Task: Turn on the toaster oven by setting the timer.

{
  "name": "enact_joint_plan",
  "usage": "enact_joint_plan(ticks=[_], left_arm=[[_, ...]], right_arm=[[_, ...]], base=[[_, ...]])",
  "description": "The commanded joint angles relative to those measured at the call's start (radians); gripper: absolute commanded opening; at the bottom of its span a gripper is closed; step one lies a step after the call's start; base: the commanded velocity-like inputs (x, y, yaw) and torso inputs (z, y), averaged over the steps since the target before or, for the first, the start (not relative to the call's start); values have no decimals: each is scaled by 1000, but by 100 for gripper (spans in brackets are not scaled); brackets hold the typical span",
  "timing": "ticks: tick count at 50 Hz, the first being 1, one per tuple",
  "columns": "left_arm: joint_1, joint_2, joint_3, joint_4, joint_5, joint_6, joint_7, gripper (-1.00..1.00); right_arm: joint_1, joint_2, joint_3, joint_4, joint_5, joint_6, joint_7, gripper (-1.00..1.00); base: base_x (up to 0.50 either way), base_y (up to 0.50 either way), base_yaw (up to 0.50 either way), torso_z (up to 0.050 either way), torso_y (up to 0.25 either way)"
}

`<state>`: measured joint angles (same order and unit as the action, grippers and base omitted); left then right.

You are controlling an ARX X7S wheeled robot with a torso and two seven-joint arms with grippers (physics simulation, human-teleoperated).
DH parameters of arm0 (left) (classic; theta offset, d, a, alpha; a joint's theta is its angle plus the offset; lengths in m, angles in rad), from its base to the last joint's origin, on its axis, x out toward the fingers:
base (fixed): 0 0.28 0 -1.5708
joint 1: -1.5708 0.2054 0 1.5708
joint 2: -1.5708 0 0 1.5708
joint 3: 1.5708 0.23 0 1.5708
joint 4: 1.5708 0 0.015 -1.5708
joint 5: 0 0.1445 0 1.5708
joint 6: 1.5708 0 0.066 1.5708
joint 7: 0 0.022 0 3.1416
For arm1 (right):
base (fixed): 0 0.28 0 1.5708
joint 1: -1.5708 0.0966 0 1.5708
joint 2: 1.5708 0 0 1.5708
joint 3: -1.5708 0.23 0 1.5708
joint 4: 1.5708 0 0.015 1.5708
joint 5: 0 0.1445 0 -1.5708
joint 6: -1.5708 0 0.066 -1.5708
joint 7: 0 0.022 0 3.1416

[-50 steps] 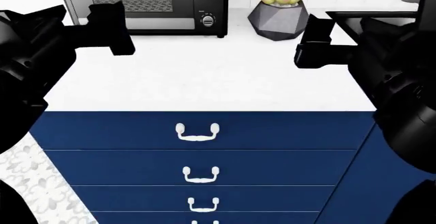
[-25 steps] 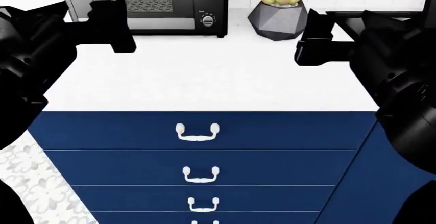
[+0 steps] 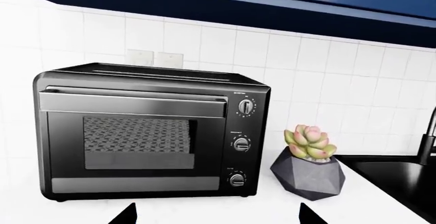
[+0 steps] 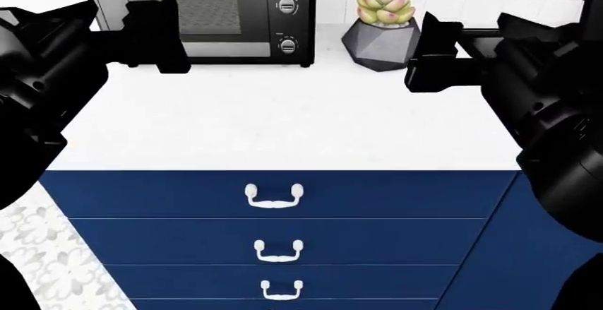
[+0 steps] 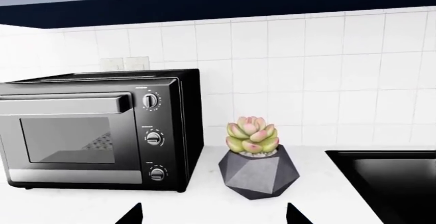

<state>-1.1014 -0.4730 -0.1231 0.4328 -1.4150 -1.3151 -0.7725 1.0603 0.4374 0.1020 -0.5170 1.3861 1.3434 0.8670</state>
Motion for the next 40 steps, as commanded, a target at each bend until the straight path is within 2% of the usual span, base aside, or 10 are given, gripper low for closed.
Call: enact_joint_plan(ticks=[1, 17, 25, 40], left_arm=[[2, -5, 6, -2, -6, 10, -7, 100], [3, -14, 13, 0, -9, 25, -15, 100], [4, -16, 19, -4, -8, 32, -18, 100], [9, -24, 22, 0, -23, 41, -30, 100]], right_arm=[[-2, 9, -11, 1, -2, -13, -1, 100], [-2, 21, -23, 5, -3, -30, -3, 100], [-2, 18, -7, 17, 46, -34, 19, 100], [-6, 23, -14, 14, 51, -52, 16, 100]], base=[[0, 0, 0, 50, 0], [0, 0, 0, 50, 0], [35, 0, 0, 0, 0], [485, 154, 0, 0, 0]])
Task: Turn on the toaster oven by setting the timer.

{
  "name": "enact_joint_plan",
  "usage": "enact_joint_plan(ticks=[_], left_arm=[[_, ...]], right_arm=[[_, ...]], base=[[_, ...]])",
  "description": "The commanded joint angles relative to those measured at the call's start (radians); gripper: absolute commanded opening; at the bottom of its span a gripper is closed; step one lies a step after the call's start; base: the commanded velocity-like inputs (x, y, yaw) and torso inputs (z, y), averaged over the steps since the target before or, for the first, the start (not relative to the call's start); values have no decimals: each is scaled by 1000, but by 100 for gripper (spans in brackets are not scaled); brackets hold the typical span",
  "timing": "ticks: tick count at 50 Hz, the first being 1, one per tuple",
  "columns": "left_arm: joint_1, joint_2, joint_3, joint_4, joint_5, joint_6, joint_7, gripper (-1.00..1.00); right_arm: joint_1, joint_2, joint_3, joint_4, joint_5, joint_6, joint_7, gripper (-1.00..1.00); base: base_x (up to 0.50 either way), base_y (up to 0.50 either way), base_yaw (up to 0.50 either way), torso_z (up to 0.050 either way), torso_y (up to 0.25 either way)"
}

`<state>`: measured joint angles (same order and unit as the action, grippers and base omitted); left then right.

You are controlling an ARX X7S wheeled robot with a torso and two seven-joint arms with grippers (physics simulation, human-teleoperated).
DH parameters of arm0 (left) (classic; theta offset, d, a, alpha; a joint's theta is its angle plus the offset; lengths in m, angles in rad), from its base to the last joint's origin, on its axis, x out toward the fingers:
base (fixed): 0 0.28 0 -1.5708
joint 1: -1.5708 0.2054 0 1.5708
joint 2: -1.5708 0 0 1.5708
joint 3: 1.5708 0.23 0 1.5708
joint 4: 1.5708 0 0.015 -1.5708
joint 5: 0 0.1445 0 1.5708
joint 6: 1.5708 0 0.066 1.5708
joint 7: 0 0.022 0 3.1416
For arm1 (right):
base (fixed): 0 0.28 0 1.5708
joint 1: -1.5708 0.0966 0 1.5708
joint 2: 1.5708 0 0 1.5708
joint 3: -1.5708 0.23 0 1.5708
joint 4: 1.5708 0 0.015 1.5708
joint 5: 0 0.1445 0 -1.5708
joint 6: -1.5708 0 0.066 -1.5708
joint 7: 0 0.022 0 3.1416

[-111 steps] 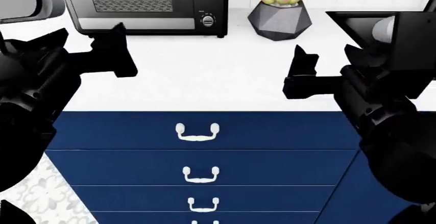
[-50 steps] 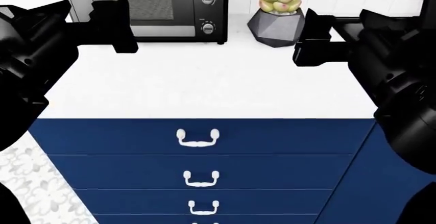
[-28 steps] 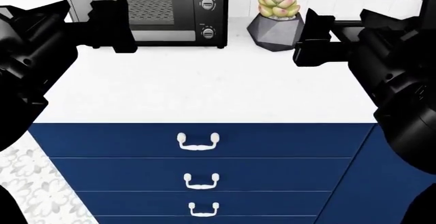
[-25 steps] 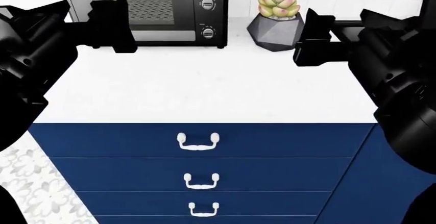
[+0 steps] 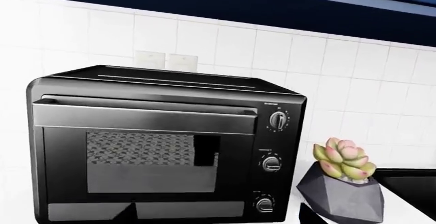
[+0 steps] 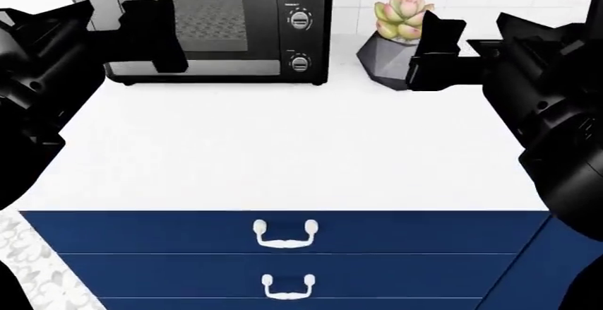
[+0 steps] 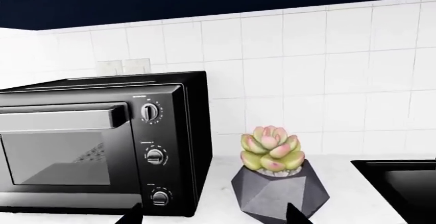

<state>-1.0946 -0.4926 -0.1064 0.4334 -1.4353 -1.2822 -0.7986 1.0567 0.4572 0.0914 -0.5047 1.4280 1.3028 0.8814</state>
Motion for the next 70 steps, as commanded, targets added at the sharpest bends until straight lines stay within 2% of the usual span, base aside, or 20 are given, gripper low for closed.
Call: enact_joint_plan(ticks=[1, 25, 44, 47, 52, 55, 58, 63, 70], left_arm=[[2, -4, 6, -1, -3, 9, -4, 100], [4, -15, 21, -2, -9, 26, -5, 100], [4, -23, 29, -1, -23, 35, -14, 100], [1, -27, 28, 1, -32, 34, -23, 100], [-2, -31, 29, 1, -39, 35, -30, 100], [0, -34, 28, 3, -44, 36, -34, 100], [2, -38, 26, 3, -44, 39, -36, 100], [5, -40, 27, 4, -47, 42, -40, 100], [4, -40, 34, 0, -40, 49, -38, 100]], right_arm=[[-3, 3, -4, 1, 10, -12, 2, 100], [-7, 13, -13, -2, 24, -34, 6, 100], [11, 24, -15, -7, 82, -37, 43, 100], [53, 32, -29, -2, 132, -17, 112, 100], [172, 46, -99, 105, 434, -42, 377, 100], [215, 54, -144, 121, 538, -72, 465, 100], [274, 64, -219, 143, 721, -148, 585, 100], [322, 71, -320, 142, 864, -267, 680, 100], [405, 113, -494, 123, 911, -448, 679, 100]], base=[[500, 168, 0, 0, 0], [500, 85, 0, 0, 1], [0, 0, 0, 0, 1], [0, 0, 0, 0, 0], [0, 0, 0, 0, 0], [0, 0, 0, 0, 0], [0, 0, 0, 0, 0], [0, 0, 0, 0, 0], [0, 0, 0, 0, 0]])
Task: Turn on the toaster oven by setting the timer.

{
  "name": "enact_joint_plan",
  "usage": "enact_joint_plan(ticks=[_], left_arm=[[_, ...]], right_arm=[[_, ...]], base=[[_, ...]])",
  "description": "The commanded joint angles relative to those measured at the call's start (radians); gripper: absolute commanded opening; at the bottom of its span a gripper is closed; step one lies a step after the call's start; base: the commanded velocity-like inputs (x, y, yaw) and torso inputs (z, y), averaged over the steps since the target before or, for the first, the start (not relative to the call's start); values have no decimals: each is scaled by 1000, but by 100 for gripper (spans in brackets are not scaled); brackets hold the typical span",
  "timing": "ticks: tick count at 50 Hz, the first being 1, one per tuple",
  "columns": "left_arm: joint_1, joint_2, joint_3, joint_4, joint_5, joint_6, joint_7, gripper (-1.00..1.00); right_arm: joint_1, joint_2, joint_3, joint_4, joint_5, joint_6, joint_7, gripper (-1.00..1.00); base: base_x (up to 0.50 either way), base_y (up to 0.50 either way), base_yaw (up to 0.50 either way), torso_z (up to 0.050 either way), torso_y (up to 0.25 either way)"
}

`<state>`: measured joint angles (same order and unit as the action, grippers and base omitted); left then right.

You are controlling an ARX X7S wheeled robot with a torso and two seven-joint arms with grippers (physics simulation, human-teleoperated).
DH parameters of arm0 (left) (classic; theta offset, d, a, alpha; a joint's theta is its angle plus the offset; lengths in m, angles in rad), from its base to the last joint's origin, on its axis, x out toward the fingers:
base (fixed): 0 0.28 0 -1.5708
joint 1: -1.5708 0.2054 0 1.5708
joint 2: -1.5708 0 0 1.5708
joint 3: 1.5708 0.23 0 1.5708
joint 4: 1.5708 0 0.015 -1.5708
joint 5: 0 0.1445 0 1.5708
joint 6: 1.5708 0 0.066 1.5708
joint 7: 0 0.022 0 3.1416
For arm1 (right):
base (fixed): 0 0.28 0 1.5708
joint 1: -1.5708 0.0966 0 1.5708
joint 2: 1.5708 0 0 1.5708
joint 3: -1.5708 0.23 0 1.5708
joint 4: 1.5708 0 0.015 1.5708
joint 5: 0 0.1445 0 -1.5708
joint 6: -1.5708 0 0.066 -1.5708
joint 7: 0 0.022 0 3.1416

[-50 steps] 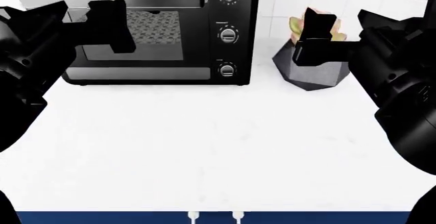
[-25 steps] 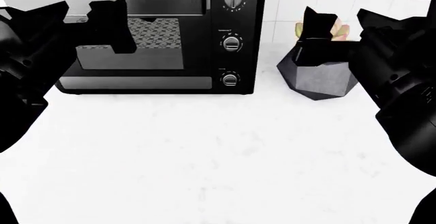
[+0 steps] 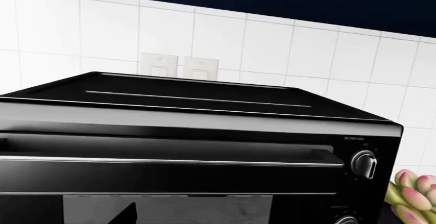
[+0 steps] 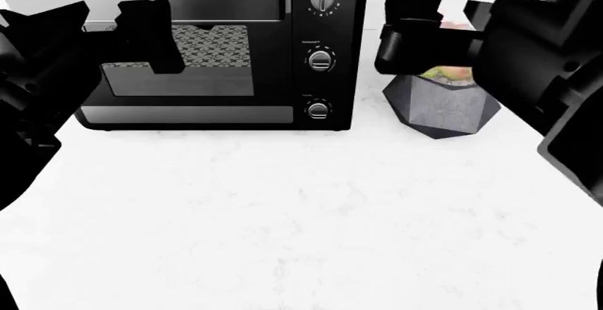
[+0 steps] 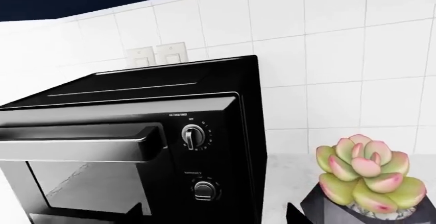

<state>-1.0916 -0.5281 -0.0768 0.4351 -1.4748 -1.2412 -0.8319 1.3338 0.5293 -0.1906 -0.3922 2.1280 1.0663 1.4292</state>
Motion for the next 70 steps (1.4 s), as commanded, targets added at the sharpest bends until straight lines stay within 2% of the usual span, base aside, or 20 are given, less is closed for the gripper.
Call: enact_joint_plan(ticks=[1, 11, 36, 70], left_arm=[[3, -6, 3, -1, -2, 8, -7, 100], [4, -6, 12, -6, 6, 17, -3, 100], [22, -21, 6, -2, -10, 37, -15, 100], [36, -31, 18, -1, -16, 58, -16, 100]], right_arm=[[142, 44, -243, 18, 213, -242, 136, 100], [240, 84, -429, -1, 248, -452, 134, 100], [371, 32, -666, 124, 192, -507, 129, 100], [444, -33, -783, 244, 125, -541, 52, 100]], base=[[0, 0, 0, 0, 0], [0, 0, 0, 0, 0], [0, 0, 0, 0, 0], [0, 0, 0, 0, 0]])
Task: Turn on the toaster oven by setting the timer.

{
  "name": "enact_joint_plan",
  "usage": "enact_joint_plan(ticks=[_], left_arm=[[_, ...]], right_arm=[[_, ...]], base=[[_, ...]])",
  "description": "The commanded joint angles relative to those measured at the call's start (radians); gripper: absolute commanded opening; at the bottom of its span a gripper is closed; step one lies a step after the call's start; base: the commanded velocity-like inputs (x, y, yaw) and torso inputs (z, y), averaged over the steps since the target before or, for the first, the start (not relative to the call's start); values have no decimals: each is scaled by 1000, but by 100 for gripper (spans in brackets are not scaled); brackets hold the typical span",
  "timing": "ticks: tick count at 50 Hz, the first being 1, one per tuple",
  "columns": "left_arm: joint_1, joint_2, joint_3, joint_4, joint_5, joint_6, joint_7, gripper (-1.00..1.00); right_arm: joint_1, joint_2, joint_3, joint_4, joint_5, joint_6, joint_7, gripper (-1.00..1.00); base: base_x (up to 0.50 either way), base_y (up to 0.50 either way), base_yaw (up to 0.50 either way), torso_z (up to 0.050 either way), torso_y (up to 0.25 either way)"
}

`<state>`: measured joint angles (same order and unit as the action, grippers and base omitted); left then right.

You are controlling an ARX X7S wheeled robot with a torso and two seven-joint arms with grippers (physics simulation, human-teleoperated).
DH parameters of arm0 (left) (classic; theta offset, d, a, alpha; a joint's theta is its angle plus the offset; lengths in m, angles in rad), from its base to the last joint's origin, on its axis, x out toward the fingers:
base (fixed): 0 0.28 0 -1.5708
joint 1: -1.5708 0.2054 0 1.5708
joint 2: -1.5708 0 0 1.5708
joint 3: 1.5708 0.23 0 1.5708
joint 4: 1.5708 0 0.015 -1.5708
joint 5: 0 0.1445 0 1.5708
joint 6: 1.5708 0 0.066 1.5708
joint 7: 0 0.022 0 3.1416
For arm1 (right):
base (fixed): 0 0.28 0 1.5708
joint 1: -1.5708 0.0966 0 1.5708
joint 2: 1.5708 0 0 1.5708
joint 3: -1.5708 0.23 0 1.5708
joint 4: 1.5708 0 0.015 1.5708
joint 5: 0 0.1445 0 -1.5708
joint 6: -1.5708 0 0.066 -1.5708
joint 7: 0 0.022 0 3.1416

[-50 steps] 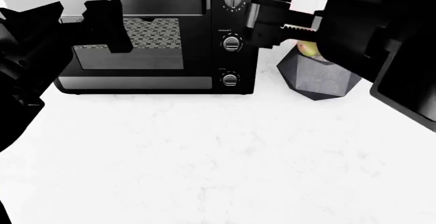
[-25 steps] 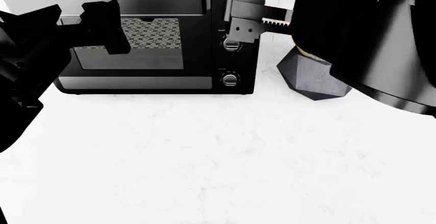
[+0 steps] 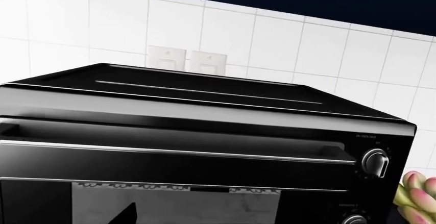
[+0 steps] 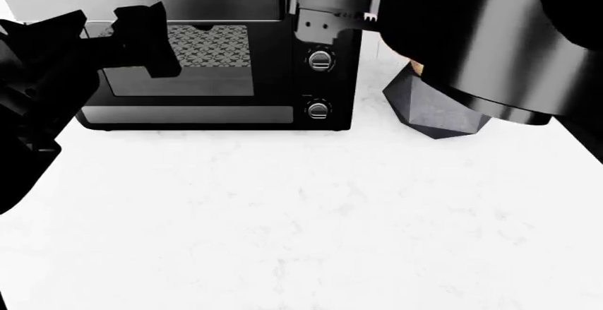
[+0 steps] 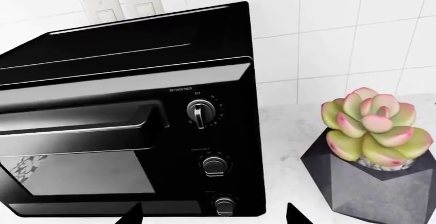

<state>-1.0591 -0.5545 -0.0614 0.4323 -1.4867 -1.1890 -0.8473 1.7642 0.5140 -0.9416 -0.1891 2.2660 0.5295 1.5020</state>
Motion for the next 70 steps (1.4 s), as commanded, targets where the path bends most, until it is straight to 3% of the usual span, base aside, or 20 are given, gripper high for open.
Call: enact_joint_plan(ticks=[1, 31, 70], left_arm=[[3, -5, 3, 2, -4, 6, -1, 100], [16, -29, -7, 26, -64, 16, -41, 100], [25, -34, 12, 26, -63, 38, -37, 100]], right_arm=[[14, -18, -33, 40, -13, -5, -21, 100], [20, -2, -46, 64, 55, 10, -69, 100], [78, -56, -153, 125, 55, -25, 0, 100]], base=[[0, 0, 0, 0, 0], [0, 0, 0, 0, 0], [0, 0, 0, 0, 0]])
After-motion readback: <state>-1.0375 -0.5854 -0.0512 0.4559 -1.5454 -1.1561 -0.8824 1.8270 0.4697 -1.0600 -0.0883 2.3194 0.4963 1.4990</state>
